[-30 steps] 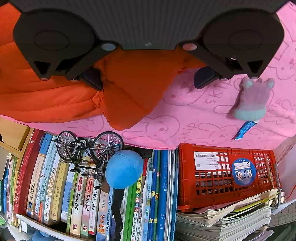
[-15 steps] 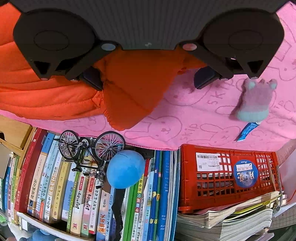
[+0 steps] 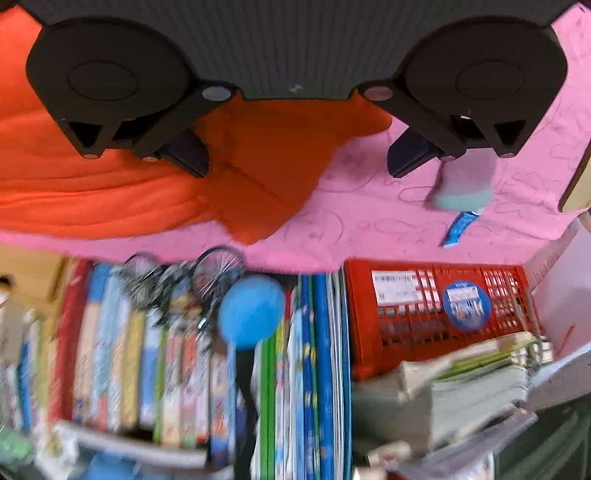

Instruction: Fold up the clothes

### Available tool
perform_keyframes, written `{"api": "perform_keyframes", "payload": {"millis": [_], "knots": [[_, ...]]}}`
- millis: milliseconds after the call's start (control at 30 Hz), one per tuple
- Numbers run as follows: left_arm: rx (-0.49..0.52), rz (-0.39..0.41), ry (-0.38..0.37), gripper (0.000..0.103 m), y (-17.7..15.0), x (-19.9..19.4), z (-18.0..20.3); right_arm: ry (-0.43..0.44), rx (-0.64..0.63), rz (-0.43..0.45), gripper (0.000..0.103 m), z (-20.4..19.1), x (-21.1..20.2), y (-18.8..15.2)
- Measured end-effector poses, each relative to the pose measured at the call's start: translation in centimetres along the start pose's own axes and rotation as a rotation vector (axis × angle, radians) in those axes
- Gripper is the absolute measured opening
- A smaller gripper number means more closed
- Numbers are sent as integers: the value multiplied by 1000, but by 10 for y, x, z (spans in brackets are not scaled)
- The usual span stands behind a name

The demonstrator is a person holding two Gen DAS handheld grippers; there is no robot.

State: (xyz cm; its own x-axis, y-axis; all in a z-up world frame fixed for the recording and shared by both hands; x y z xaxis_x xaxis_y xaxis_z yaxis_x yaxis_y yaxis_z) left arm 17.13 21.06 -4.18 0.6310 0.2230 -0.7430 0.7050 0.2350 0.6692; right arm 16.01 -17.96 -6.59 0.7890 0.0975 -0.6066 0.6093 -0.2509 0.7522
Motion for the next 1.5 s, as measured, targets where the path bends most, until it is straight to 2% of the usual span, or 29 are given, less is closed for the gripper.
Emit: {"api": "perform_keyframes", "payload": {"millis": [167, 300, 367, 433, 500, 633, 700, 800, 967, 1133, 1200, 1233, 1300, 1333, 1367, 1400, 1433, 1500], "knots": [[-46, 33, -206, 103, -26, -71, -5, 90, -170, 64, 103, -16, -78, -48], [-25, 52, -256, 103, -65, -105, -15, 216, -274, 115, 103, -30, -130, -85], [-18, 58, -276, 103, -85, -120, -21, 238, -298, 111, 103, -30, -143, -96], [-11, 65, -295, 103, -105, -135, -27, 238, -272, 96, 103, -24, -148, -98], [-18, 64, -312, 103, -123, -145, -34, 238, -199, 62, 103, -12, -147, -96], [-143, 9, -332, 103, -132, -130, -59, 245, -21, 2, 103, 17, -137, -93], [-228, -21, -367, 103, -133, -122, -70, 256, 50, -20, 103, 29, -130, -91], [-310, -31, -400, 103, -132, -112, -79, 262, 126, -58, 103, 43, -116, -88], [-410, -45, -452, 103, -127, -91, -84, 321, 224, -120, 103, 55, -94, -79], [-438, -12, -477, 102, -120, -79, -82, 397, 285, -160, 103, 54, -75, -68], [-433, -7, -488, 92, -118, -74, -80, 421, 283, -178, 103, 48, -67, -62], [-436, -4, -485, 90, -117, -73, -79, 433, 282, -187, 103, 45, -63, -59], [-441, 1, -478, 75, -116, -70, -78, 430, 255, -201, 102, 39, -55, -55], [-443, 4, -474, 69, -115, -68, -78, 423, 250, -211, 92, 36, -51, -53], [-446, 3, -473, 57, -115, -67, -78, 416, 246, -221, 77, 34, -47, -52], [-450, -3, -476, 52, -115, -67, -79, 415, 252, -234, 68, 34, -45, -52], [-453, -8, -479, 48, -116, -66, -81, 425, 270, -256, 52, 37, -42, -53], [-444, -16, -490, 43, -117, -68, -83, 476, 295, -261, 42, 44, -44, -56]]}}
Point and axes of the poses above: each gripper's, at about its wrist camera, not at the fingertips, and x roughly the way its jaws point, z to its right, y to its top, the point moved 4 cm from there along x, roughly the way its jaws point, and after that the axes turned 12 degrees about -z, right-handed, at the moved point
